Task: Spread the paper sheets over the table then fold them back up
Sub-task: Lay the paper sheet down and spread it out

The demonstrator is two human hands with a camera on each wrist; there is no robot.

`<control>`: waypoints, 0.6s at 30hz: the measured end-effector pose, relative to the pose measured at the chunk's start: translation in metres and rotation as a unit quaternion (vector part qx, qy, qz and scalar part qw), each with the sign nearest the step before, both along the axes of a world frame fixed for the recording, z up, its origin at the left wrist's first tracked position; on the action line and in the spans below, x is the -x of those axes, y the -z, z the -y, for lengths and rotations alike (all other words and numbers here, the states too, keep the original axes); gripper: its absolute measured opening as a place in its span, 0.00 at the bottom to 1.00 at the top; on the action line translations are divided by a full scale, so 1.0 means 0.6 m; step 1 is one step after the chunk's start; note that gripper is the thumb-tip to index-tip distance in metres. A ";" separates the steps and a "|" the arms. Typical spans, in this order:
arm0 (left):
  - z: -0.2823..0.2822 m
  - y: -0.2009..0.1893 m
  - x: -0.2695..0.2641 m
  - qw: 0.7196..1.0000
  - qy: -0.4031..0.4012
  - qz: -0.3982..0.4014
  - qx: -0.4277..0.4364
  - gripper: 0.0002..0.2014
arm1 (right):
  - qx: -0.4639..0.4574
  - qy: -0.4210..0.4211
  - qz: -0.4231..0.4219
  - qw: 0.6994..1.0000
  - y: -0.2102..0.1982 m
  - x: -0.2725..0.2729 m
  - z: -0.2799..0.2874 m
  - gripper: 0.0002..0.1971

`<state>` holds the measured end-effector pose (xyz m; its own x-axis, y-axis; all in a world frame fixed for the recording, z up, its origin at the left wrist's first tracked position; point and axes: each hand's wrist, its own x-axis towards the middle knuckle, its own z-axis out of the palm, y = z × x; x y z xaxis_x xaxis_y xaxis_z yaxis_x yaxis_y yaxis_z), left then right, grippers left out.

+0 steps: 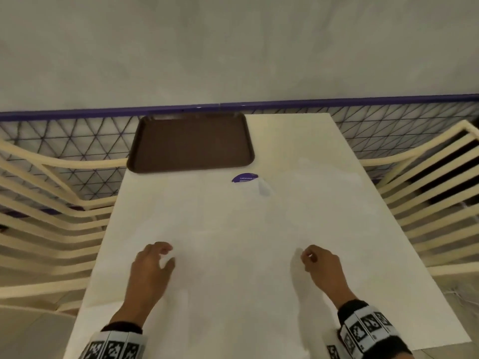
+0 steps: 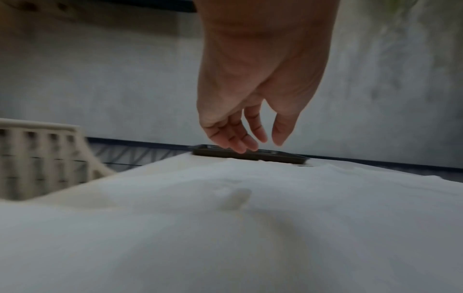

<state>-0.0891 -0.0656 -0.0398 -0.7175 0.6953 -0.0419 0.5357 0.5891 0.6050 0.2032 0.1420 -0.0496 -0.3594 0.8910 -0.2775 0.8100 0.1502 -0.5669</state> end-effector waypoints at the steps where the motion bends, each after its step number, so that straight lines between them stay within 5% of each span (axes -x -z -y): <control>1: -0.036 -0.003 -0.016 0.999 0.035 -0.001 -0.014 0.11 | 0.002 0.000 0.003 1.000 0.008 -0.016 -0.012 0.14; 10: -0.352 0.003 -0.177 0.963 0.271 -0.004 -0.010 0.09 | 0.013 -0.044 -0.012 0.999 0.063 -0.061 -0.033 0.16; 18: -0.536 0.039 -0.220 0.957 0.226 -0.089 0.161 0.27 | 0.109 -0.041 -0.113 0.987 0.063 -0.073 -0.059 0.10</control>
<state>0.0429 0.2557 -0.0632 -0.3618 0.9081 -0.2111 0.8574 0.4130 0.3071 0.2471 0.1773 -0.0871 -0.5025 0.7844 -0.3637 0.6499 0.0652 -0.7572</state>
